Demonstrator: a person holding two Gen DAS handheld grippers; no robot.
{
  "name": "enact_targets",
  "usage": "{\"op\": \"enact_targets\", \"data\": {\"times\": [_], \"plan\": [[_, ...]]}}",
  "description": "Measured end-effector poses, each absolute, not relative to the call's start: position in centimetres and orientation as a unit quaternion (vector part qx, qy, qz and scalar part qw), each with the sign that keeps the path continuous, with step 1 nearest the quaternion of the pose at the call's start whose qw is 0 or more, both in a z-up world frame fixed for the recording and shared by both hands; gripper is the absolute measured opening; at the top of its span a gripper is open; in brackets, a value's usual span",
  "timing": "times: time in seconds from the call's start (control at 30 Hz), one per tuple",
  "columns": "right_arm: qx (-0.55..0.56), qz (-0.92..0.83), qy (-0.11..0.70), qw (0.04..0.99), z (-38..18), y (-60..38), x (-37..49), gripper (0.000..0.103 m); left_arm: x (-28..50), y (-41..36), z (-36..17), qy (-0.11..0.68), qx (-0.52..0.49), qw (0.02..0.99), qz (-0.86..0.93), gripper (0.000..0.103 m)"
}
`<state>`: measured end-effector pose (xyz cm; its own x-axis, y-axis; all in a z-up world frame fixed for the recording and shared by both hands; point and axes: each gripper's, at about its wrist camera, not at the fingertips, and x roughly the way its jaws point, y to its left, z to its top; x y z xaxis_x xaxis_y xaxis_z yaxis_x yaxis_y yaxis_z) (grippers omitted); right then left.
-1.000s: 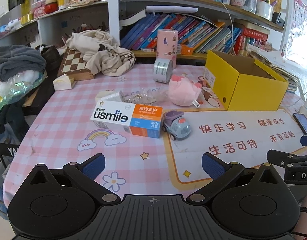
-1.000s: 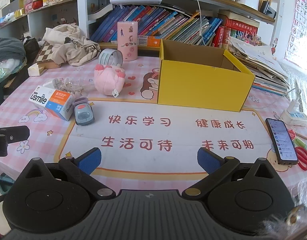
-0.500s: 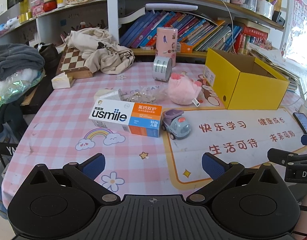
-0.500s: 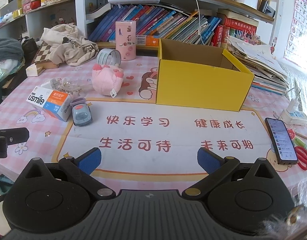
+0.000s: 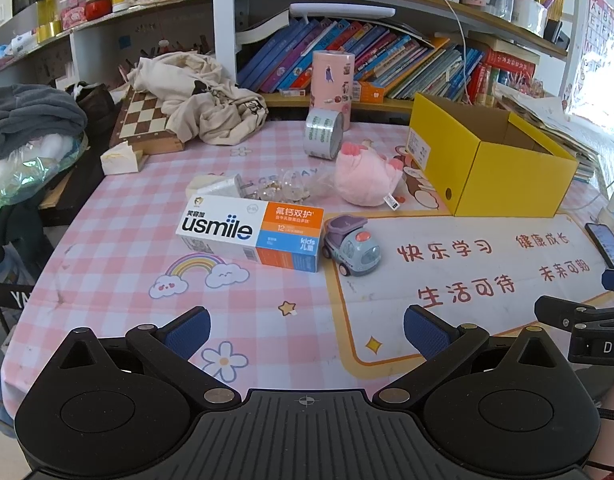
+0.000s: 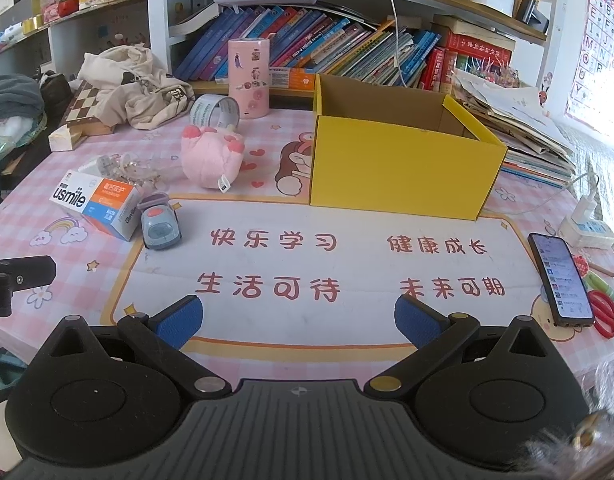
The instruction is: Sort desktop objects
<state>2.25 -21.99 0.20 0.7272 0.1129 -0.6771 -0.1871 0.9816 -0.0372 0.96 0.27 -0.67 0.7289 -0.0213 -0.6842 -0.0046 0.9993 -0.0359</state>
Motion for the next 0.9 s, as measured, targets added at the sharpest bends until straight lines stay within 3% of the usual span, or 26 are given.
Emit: {"op": "enact_targets", "data": {"times": [0.9], "plan": [[-0.053,0.078,0.368,0.925,0.02,-21.99,2.56,0.103,1.11,0.35,-1.04,0.375,-0.018,0.927,-0.009,0.103]]}}
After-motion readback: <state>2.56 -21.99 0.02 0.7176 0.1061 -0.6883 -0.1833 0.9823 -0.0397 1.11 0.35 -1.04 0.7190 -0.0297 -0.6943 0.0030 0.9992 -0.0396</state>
